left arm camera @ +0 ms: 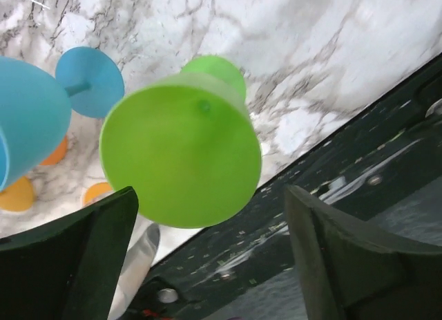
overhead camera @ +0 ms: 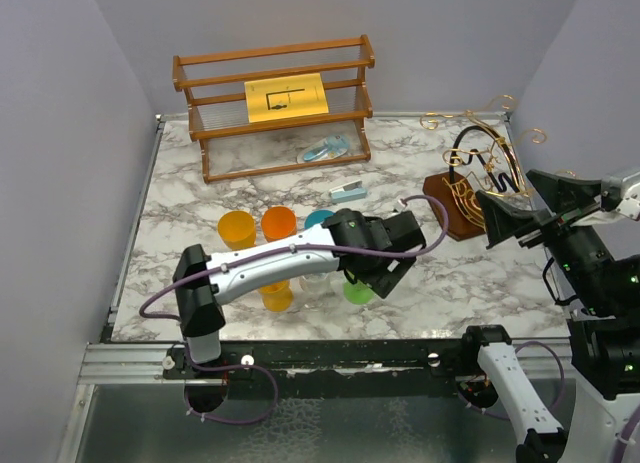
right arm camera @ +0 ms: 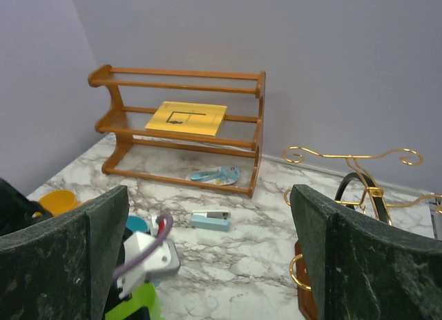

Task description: Take the wine glass off the wine glass rack

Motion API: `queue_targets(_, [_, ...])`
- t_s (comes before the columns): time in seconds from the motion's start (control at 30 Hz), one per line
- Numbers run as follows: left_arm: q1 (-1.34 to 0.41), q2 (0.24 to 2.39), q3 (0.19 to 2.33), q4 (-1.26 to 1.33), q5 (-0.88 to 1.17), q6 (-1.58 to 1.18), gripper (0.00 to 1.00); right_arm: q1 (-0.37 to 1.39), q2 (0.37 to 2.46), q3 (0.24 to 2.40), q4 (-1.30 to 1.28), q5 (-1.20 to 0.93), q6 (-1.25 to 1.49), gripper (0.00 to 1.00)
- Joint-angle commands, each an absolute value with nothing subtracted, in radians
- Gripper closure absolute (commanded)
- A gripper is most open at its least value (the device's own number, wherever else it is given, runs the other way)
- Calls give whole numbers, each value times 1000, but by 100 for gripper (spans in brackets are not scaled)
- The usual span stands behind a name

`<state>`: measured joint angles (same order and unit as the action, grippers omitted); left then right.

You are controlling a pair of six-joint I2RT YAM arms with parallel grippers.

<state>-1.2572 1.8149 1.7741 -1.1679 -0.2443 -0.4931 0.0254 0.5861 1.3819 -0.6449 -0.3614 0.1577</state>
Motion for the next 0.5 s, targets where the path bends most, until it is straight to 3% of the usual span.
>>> queue_targets(0.0, [-1184, 1674, 1715, -993, -158, -453, 2, 31, 600, 1434, -695, -422, 174, 1])
queue_targets(0.2, [-1068, 1528, 1645, -802, -5, -441, 1, 37, 609, 1458, -709, -433, 169, 1])
queue_targets(0.33, [-1026, 1460, 1707, -776, -84, -411, 1, 68, 617, 1480, -721, -399, 138, 1])
queue_targets(0.47, [-995, 1337, 1703, -684, -289, -373, 1, 112, 608, 1498, -727, -365, 101, 1])
